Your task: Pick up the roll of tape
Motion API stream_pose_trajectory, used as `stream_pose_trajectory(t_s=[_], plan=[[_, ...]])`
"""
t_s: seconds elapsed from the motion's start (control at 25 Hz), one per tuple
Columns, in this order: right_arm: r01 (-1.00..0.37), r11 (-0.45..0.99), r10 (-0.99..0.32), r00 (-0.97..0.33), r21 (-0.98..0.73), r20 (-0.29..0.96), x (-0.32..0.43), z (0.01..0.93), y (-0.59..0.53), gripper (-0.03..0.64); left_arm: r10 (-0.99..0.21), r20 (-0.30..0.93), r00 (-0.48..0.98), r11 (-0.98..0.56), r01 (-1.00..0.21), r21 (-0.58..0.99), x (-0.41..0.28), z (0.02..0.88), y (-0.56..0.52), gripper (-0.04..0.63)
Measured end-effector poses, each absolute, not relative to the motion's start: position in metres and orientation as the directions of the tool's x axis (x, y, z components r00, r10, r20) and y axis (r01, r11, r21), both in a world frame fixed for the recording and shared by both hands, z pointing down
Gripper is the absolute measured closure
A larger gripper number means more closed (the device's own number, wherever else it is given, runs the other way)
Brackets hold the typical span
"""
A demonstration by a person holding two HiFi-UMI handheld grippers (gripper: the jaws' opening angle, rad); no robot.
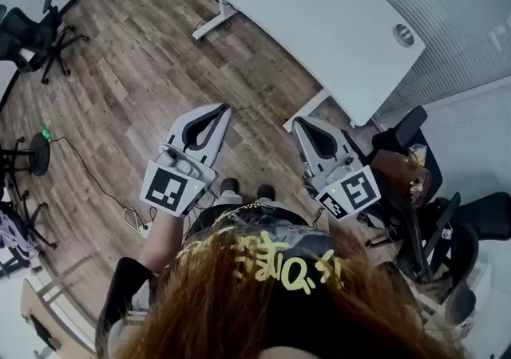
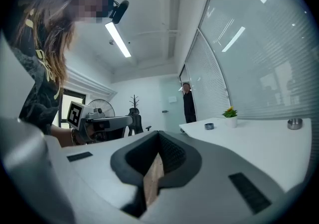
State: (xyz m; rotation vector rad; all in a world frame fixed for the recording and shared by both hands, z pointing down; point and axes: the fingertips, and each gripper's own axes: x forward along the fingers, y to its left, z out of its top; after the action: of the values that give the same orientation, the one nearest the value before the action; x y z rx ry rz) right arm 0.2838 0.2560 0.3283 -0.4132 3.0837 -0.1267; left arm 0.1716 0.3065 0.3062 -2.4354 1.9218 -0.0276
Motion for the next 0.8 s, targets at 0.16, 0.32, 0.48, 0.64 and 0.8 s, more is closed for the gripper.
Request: stream_pose_trajectory(t_s=[0.16, 0.32, 0.48, 0.64, 0.8], plan=[[-0.266, 0.961, -0.267, -0.963, -0.076, -0.011, 0.283, 0.328, 0.257, 0.614, -0.971, -0.015, 0.239, -0.238, -0.97, -0.053, 0.171, 0.306, 0.306, 0.604], [-0.267, 0.962, -0.268, -0.963, -0.063, -0.018, 0.281, 0.326, 0.257, 0.614, -0.969, -0.007, 0.247, -0.246, -0.968, -0.048, 0.172, 0.307, 0.305, 0.604], [-0.288, 0.956, -0.291, -0.956, -0.063, -0.038, 0.28, 0.322, 0.255, 0.614, -0.972, -0.015, 0.236, -0.236, -0.972, -0.013, 0.168, 0.306, 0.304, 0.604], [-0.339, 0.938, -0.342, -0.938, -0.069, -0.047, 0.282, 0.322, 0.249, 0.469, -0.975, -0.011, 0.222, -0.223, -0.975, 0.005, 0.167, 0.308, 0.305, 0.487], [-0.412, 0.911, -0.413, -0.911, -0.031, -0.02, 0.285, 0.326, 0.239, 0.302, -0.98, -0.031, 0.196, -0.197, -0.98, 0.034, 0.16, 0.306, 0.302, 0.242]])
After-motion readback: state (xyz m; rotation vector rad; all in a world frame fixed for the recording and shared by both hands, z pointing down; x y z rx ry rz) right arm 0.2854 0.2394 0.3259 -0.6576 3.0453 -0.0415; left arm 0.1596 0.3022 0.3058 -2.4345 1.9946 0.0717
